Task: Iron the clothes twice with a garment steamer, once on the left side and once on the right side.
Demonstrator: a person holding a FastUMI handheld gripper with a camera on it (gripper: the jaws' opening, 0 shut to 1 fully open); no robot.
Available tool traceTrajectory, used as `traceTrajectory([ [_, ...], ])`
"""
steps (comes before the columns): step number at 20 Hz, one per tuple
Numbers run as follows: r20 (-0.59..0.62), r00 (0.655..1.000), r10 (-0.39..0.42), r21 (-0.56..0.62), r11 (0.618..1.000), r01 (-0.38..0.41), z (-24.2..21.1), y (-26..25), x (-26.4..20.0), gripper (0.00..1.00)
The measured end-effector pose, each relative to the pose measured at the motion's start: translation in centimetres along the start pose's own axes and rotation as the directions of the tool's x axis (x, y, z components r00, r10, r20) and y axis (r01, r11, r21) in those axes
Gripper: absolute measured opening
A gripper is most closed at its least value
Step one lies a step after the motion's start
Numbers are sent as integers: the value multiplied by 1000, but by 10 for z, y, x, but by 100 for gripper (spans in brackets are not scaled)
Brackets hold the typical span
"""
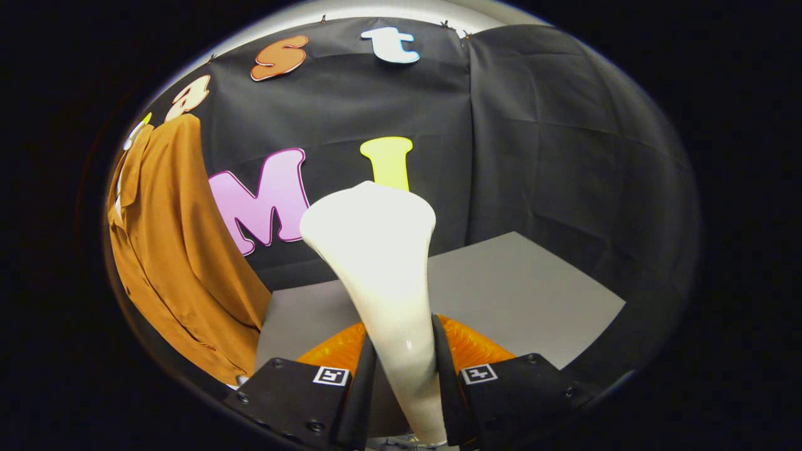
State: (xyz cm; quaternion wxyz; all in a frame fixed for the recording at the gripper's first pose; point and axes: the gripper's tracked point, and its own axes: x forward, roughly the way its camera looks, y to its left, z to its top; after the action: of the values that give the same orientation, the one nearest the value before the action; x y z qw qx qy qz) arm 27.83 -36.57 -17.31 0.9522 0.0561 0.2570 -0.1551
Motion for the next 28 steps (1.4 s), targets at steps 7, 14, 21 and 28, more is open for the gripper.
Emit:
traceTrajectory([
  [7,111,994,5,-8,1000,-4,12,60,-65,50],
  [14,146,987,72,-44,997,-66,3,165,-107,50],
  [21,174,979,109,-88,992,-95,-1,246,-122,50],
  [28,132,989,69,-116,992,-54,-12,280,-99,50],
])
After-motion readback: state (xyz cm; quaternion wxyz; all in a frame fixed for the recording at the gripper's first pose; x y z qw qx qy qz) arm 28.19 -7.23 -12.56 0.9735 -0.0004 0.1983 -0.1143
